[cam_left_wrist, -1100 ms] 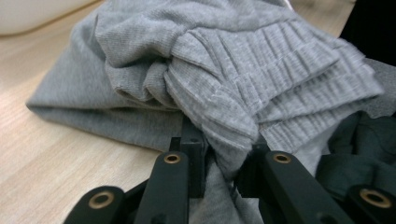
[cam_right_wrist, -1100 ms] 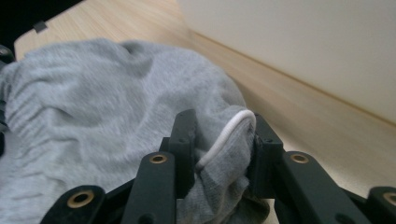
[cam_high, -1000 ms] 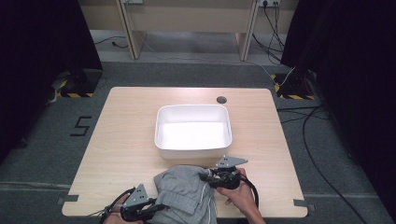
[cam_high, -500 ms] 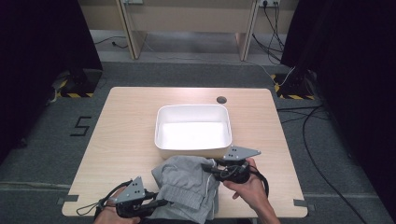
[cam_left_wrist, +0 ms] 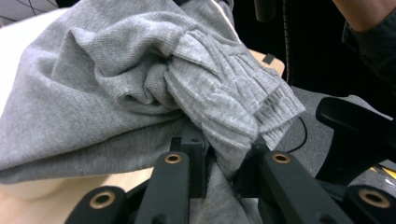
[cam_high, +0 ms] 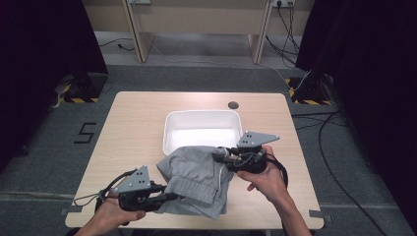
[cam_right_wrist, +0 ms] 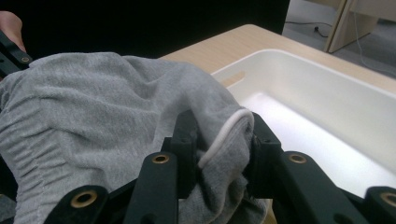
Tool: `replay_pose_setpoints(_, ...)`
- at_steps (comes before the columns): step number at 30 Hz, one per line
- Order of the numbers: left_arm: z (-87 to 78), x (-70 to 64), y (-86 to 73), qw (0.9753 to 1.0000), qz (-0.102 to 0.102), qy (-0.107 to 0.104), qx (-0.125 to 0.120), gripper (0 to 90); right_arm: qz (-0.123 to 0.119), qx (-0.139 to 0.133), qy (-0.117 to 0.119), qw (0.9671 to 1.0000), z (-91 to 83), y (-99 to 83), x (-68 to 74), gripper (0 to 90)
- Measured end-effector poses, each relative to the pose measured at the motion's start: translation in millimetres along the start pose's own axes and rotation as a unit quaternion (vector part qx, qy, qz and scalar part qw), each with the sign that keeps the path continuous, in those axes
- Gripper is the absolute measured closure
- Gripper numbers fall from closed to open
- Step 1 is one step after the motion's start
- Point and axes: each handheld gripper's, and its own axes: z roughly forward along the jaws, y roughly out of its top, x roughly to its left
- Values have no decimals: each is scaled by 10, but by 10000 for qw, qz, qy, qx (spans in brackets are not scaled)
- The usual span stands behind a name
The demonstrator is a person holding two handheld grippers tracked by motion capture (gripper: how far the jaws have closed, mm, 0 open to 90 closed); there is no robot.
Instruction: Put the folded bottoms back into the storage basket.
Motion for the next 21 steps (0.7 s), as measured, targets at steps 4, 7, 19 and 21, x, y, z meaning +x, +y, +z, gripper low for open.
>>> replay_pose_setpoints(4, -4, 65, 121, 10000, -26, 13, -42, 771, -49, 7, -29, 10000, -19, 166, -64, 701)
replay_pose_setpoints(7, -8, 128, 242, 10000, -18, 37, -74, 771, -94, 37, -62, 9999, -25, 310, -110, 701)
replay_pose_setpoints(19, 61, 411, 523, 9997, -129, 213, -35, 771, -106, 169, -341, 9992, 83, 682, -384, 705)
replay_pose_setpoints(21, 70, 451, 550, 9996, -141, 252, -27, 771, -73, 180, -337, 9992, 96, 698, -407, 705)
